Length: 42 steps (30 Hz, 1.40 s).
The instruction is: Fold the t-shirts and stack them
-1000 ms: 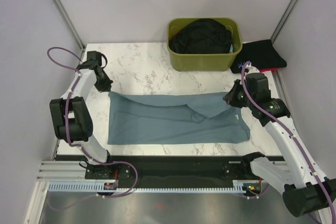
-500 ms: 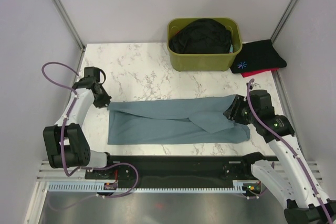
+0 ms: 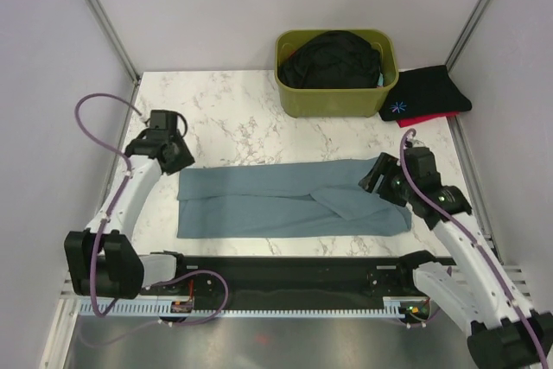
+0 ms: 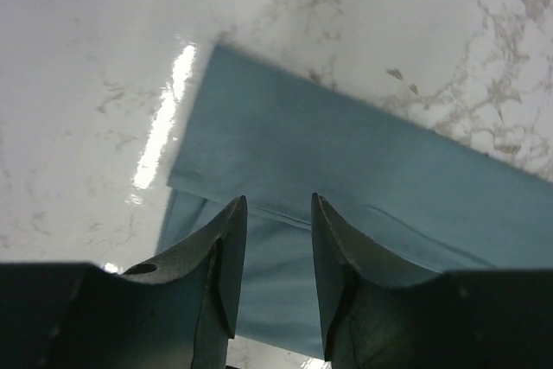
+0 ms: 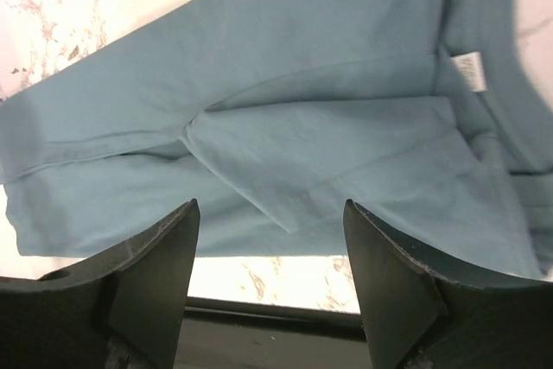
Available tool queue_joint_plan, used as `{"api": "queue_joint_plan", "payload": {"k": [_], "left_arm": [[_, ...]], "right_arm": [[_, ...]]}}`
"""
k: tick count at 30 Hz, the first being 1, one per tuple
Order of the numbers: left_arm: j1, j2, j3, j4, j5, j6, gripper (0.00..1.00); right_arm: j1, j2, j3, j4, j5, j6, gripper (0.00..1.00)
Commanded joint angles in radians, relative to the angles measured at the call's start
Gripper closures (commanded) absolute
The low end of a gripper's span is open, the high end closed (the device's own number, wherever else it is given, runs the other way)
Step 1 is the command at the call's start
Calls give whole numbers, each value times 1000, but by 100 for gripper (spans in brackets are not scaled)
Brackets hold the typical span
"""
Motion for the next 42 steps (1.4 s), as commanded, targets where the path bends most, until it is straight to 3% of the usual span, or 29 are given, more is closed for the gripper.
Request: {"api": "queue_joint_plan", "payload": {"k": [1,8,12,18,22,31,36,42], "left_arm": [[-138,57,12,39,-47,-62,57],[-296,244,-65,160,-32,-119,58],[-310,345,-100,221,-3,-90,59],[-346,349,-192,283,60,-96,61],[-361,291,-296,326,156,-111,61],[-398,-24,-497,364,397,-224,61],[-425,-167,-562,384,466,-310,61],[-514,-214,-587,416,531,-401,61]], "right_arm": [[16,135,-55,219,-83,78,25],[105,608,23,399,55,66,24],[221,848,106,469,89,67,25],[315,1127,345,460,78,83,26],[359,1340,596,408,37,67,27],[487,1834,1501,227,-193,-10,27],[464,1995,1732,263,-222,27,23],[378,2077,1755,497,-201,174,22]]}}
